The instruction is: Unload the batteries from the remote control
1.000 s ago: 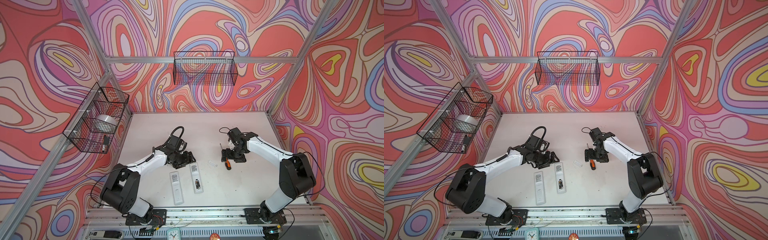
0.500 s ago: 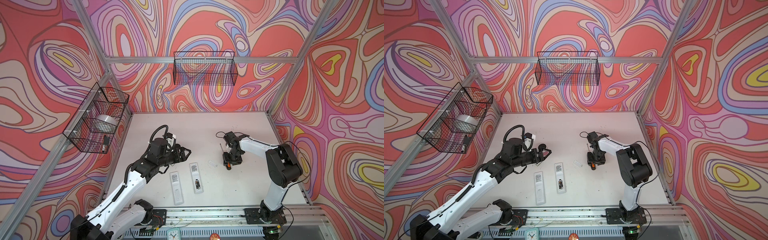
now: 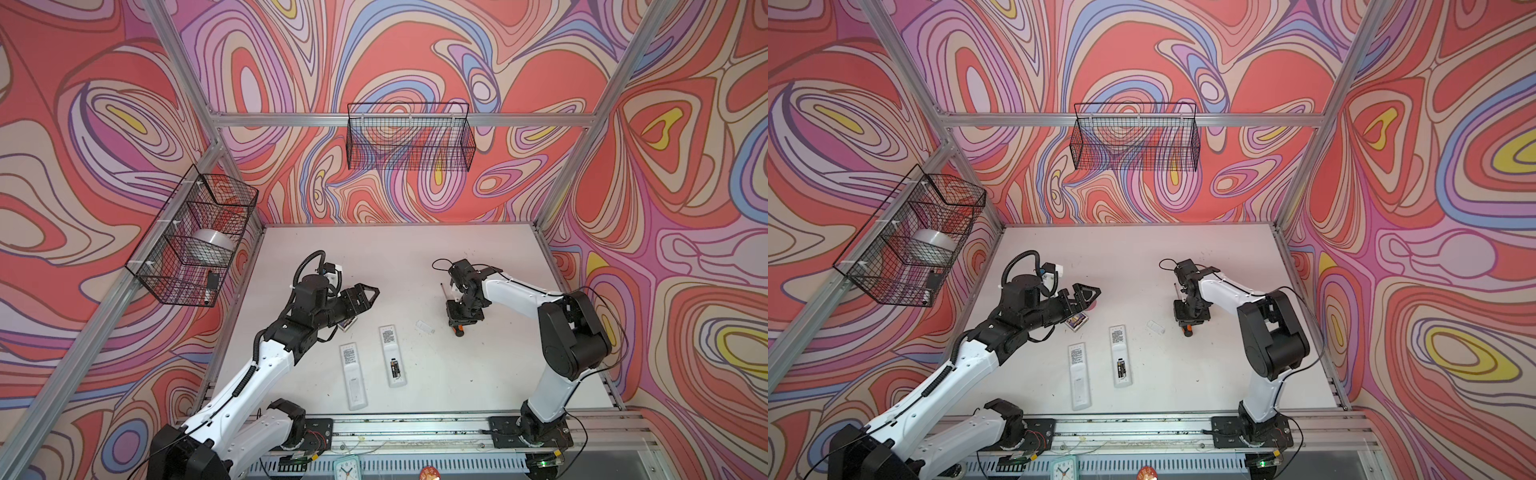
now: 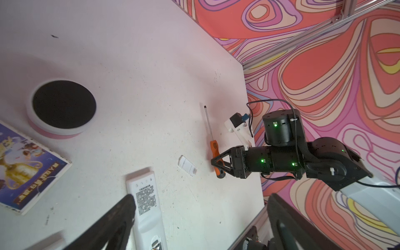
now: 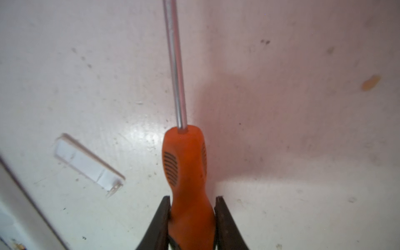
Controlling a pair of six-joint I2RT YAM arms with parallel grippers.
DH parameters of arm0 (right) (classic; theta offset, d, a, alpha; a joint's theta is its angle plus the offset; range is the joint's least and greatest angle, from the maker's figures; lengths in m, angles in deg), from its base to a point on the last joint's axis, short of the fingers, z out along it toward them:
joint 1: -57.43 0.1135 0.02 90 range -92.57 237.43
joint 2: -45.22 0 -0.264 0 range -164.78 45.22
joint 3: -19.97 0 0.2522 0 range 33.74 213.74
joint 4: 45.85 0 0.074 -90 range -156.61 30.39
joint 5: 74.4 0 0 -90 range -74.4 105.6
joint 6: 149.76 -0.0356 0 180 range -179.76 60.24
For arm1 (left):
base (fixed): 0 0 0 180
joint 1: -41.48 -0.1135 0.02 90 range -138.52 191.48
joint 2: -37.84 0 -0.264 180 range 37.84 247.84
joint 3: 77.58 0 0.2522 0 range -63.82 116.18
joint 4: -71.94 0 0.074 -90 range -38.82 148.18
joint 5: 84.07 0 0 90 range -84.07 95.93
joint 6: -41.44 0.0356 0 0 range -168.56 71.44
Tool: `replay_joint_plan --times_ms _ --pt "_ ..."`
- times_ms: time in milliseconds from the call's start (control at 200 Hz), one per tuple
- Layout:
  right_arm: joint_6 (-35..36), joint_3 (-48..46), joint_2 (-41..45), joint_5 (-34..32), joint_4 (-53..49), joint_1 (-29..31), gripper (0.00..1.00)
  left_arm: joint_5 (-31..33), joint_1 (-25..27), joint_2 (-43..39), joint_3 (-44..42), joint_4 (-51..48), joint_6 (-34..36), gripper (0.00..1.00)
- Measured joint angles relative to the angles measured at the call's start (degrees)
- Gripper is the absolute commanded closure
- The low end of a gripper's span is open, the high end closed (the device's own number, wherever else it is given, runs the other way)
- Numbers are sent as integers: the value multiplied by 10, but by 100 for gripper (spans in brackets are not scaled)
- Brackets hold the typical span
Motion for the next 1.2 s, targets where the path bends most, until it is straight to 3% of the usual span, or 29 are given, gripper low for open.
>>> replay_joint_plan --times_ms 260,436,801,921,1021,1197 --pt "32 183 11 181 -19 0 99 -167 -34 112 27 124 -55 0" --pt "36 257 11 271 -40 6 99 -218 -35 141 82 135 -55 2" --pt "83 354 -5 302 -142 88 99 -246 -35 158 129 136 -53 22" --pt "98 357 -18 301 -172 100 99 -245 -35 161 129 136 -55 28" --pt "104 357 -19 300 -190 106 99 -244 -35 162 129 137 -59 39" --pt "113 357 -19 300 -204 113 100 -238 -35 161 128 144 -72 47"
